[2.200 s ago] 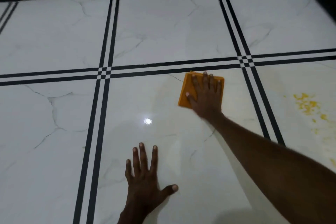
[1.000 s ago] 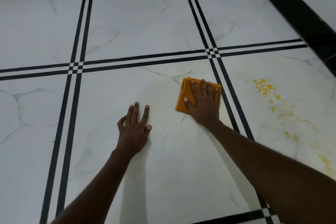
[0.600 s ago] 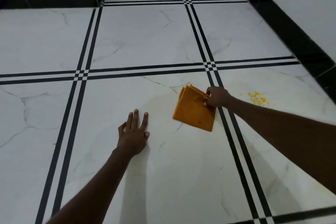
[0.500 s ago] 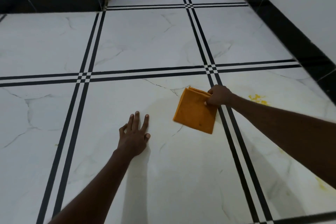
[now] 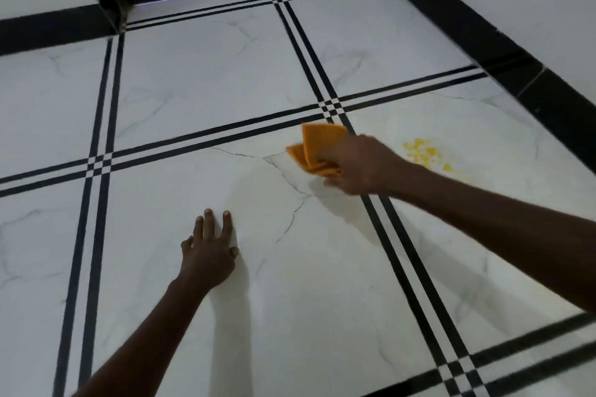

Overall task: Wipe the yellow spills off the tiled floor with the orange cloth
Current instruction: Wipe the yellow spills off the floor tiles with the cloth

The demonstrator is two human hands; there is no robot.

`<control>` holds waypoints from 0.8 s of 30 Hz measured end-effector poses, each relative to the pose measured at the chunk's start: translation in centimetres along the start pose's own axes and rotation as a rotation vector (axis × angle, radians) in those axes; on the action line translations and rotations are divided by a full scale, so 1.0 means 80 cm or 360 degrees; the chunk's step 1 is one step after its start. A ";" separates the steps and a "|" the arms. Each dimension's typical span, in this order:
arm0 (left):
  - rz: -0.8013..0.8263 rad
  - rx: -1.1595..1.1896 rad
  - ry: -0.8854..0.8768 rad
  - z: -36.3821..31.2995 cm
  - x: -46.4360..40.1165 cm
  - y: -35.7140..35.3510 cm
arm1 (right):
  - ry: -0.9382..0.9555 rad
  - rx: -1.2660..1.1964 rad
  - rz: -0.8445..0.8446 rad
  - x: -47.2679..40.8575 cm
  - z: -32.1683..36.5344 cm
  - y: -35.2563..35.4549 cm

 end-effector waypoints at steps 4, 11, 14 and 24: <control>-0.0189 0.0257 0.0122 -0.015 -0.010 0.030 | -0.0089 -0.0059 -0.0028 0.063 0.010 -0.096; -0.0268 0.0413 -0.0184 -0.095 -0.037 0.040 | -0.0310 0.0082 -0.0104 0.065 -0.022 -0.225; -0.0217 0.0344 -0.0292 -0.122 -0.053 0.030 | -0.0566 0.0046 -0.0276 0.104 -0.036 -0.225; 0.0061 -0.0038 -0.0427 -0.154 -0.071 -0.002 | -0.0869 0.0122 -0.0506 0.175 -0.030 -0.225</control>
Point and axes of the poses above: each hand's wrist, its own x-axis away from the middle knuckle, its own y-axis out of the back of the hand, z = x × y, the point moved 4 cm from there along -x, towards the middle knuckle, and after that the axes turned 8 degrees about -z, right-handed, at the moved point
